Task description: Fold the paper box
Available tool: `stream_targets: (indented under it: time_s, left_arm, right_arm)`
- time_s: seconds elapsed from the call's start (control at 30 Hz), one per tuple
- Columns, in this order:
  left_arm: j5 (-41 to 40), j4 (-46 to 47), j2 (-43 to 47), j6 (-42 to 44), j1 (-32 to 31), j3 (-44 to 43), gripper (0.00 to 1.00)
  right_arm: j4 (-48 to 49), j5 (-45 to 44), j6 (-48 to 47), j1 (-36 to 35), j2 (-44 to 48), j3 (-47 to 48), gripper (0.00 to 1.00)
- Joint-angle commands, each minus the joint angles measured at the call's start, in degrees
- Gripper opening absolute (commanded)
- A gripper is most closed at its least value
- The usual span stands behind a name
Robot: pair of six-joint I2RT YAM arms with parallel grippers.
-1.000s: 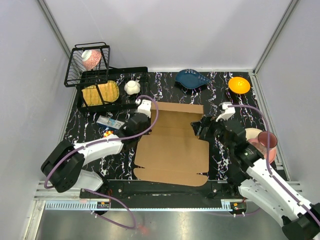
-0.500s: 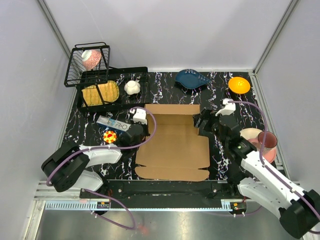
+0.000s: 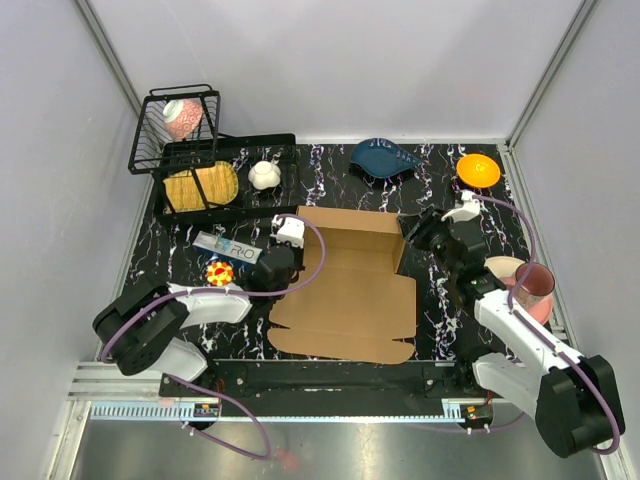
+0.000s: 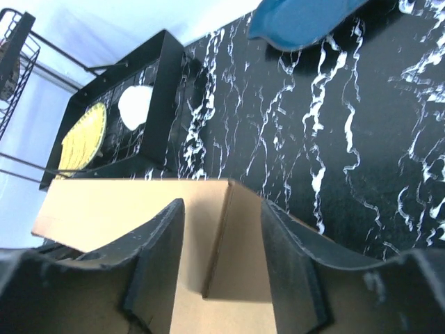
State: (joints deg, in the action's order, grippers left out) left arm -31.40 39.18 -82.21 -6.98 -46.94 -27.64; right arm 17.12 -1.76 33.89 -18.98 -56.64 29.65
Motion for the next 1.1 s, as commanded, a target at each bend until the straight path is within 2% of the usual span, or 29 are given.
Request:
stream_targets:
  time_s: [0.0,0.07,0.17,0.23,0.33,0.43,0.7,0.8,0.9,0.97,1.07]
  left_arm:
    - [-2.3,4.1,-0.6,1.0,-0.8,-2.3,0.04]
    - [-2.6,3.6,-0.6,0.8,-0.9,-2.4,0.05]
    - [-2.7,1.7,0.1,0.6,-1.1,-2.6,0.12]
    - [-2.6,-1.5,1.6,0.2,-1.2,-3.0,0.31]
    - [-1.0,-6.3,5.2,-0.2,-1.2,-3.2,0.49]
    - [1.0,-11.7,9.9,-0.5,-1.2,-3.2,0.58]
    - [8.2,-27.4,28.1,-0.7,-1.2,-4.7,0.66]
    - [7.8,-27.6,33.6,-2.4,-1.0,-5.7,0.75]
    - [10.6,-24.2,34.5,-5.4,1.1,-6.3,0.83]
    - [16.3,-23.8,31.5,-7.3,4.8,-8.3,0.83]
    - [24.3,-25.3,26.6,-15.1,11.0,-10.8,0.83]
  right_arm:
    - [6.7,5.0,1.9,0.5,-0.7,-3.5,0.53]
    - [7.5,5.4,2.2,0.5,-0.8,-5.3,0.54]
    - [8.0,5.6,2.7,0.6,-0.8,-6.7,0.54]
    - [8.0,5.3,2.7,0.5,-0.8,-7.9,0.52]
    - [7.9,4.0,2.7,0.7,-1.1,-9.1,0.49]
    - [7.5,3.3,2.8,0.9,-1.3,-9.9,0.47]
    - [3.7,2.1,1.6,1.0,-0.7,-9.7,0.45]
    - [2.3,0.4,1.1,1.0,-0.8,-9.3,0.43]
    - [1.5,0.4,0.7,1.0,-0.4,-9.5,0.42]
    - [0.6,0.5,0.5,1.0,-0.2,-9.3,0.41]
    - [-0.4,1.1,-0.3,1.0,-0.1,-9.4,0.4]
